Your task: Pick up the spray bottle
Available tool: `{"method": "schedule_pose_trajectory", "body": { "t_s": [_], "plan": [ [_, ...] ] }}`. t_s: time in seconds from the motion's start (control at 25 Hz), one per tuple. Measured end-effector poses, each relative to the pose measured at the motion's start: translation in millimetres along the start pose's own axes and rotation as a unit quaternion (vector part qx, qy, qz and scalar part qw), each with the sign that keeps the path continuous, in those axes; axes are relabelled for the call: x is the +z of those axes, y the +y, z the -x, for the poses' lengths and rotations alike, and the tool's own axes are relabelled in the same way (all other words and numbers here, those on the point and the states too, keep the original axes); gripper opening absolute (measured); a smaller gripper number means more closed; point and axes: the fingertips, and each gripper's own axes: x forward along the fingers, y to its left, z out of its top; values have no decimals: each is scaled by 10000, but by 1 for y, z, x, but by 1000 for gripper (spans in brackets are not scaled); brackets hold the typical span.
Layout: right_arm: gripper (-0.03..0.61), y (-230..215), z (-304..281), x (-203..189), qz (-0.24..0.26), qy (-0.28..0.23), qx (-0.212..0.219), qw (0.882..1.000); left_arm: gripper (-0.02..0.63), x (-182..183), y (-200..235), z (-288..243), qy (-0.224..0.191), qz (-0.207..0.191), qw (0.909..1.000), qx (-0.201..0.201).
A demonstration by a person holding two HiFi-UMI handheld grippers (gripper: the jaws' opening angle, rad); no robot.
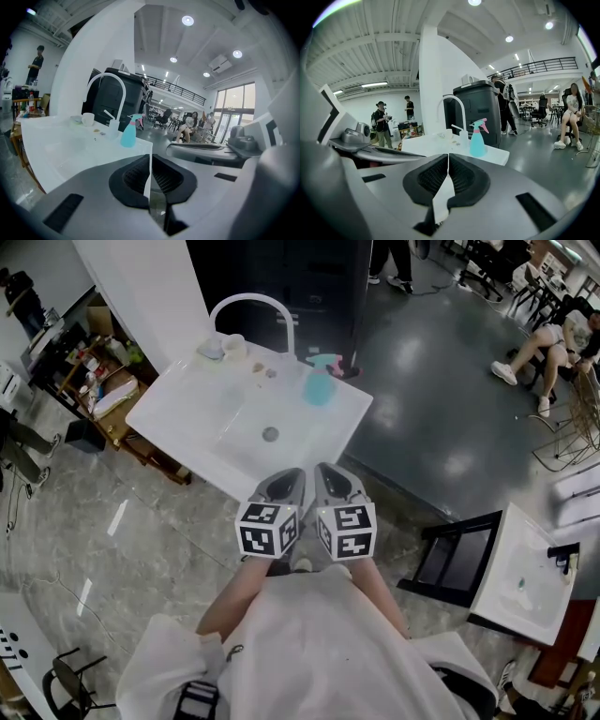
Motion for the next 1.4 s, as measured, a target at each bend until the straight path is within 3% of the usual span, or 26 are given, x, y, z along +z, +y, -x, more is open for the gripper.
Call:
{"method": "schedule_pose_trajectory", "body": {
  "t_s": [0.48,1.4],
  "plan": [
    [29,-18,-23,4,29,75,-258,9996,35,13,17,-29,13,29,9999,-170],
    [29,-56,-120,32,-175,188,-892,9957,35,63,89,-98,80,80,9993,-348]
  ]
}}
